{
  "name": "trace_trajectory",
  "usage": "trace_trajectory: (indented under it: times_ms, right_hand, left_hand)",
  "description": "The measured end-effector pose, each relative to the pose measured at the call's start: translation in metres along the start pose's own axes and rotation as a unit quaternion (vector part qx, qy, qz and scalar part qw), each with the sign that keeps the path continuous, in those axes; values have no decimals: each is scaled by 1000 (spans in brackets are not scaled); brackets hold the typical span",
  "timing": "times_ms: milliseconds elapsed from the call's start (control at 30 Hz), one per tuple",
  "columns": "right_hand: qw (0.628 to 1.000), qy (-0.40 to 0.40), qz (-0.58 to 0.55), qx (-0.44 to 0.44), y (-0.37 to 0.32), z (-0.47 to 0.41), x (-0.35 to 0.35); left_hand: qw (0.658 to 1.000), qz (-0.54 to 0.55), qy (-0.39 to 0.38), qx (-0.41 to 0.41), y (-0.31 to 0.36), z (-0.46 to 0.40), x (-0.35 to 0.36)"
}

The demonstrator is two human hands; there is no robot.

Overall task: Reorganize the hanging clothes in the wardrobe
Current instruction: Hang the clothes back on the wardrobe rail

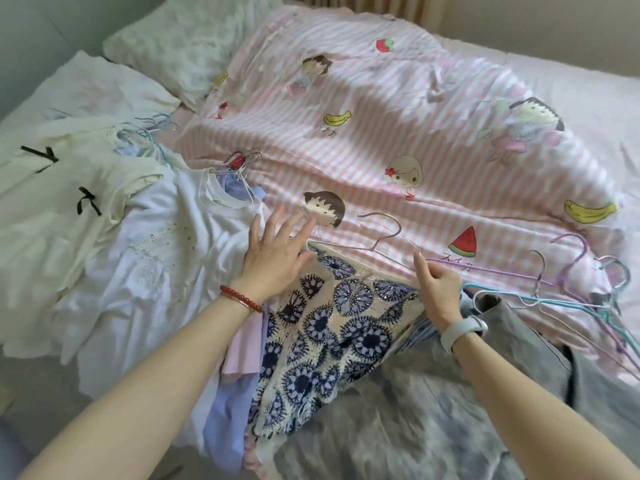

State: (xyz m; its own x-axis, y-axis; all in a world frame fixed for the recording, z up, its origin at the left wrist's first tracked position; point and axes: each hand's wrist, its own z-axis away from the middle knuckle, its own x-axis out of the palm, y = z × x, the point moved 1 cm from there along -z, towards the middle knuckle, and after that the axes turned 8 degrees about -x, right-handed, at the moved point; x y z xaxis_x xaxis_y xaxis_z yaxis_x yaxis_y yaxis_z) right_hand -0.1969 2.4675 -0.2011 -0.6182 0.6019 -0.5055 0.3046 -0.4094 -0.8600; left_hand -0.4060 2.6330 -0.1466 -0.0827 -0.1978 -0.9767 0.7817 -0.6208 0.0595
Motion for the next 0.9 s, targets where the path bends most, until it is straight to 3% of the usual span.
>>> trace_trajectory:
  times_ms: [100,167,367,500,633,900]
  right_hand:
    - [1000,18,-13,1,2,-1,0]
    - [999,12,7,-37,1,1,1]
    - [966,-92,134,-201,-11,14,18]
    - [952,-36,136,-272,-58,16,33]
    - [913,14,121,-389,-135,18,52]
    - [822,13,63,-566,-299,66,96]
  left_hand:
    - [991,50,-116,36,2,-10,3]
    - [988,105,-112,28,0,-3,6]
    - [985,147,75,-55,-22,45,-2]
    - [971,153,142,-120,-45,78,-32]
    - [944,167,201,-200,-82,120,-62]
    - [868,211,328,-307,-148,233,-120]
